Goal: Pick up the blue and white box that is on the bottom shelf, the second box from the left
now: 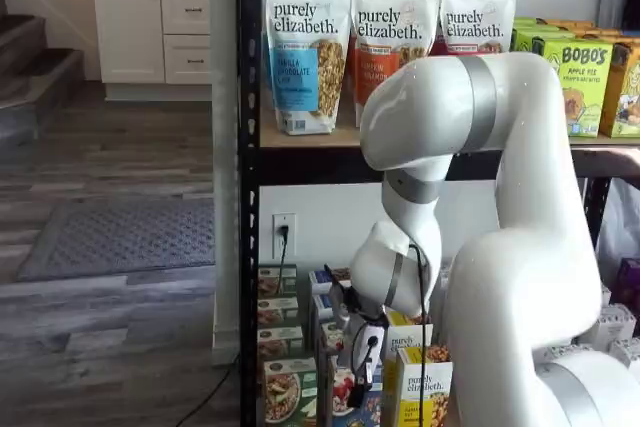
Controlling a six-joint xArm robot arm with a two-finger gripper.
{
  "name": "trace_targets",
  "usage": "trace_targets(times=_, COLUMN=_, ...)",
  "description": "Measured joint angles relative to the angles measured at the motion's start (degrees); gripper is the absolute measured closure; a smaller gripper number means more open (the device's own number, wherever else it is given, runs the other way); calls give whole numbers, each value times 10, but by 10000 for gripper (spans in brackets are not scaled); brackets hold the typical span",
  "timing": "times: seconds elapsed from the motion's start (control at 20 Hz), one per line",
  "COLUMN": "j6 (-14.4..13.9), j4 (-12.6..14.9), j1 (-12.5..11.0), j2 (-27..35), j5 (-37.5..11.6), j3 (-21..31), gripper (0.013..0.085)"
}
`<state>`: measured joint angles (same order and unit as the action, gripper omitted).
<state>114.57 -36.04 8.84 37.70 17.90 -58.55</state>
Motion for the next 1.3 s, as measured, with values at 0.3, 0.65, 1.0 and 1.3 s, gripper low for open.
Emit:
trace_targets(times=0.3, j6=10, j4=-2, j1=-13, j2=24, j5=18, j3=-42, gripper=130)
trace_targets(times=0.65, j6=24, j4=-7, j1=-29, j2=43, j5=35, j3=-82, gripper=130)
trace_targets(times=1.0, j6=12, j4=17, j1=-43, j2=69, j5=41, j3=-127, gripper=130)
trace_targets(times=1.3, j6=3, j4=33, j1=-50, j2=99, j5=47, j3=-167, gripper=130)
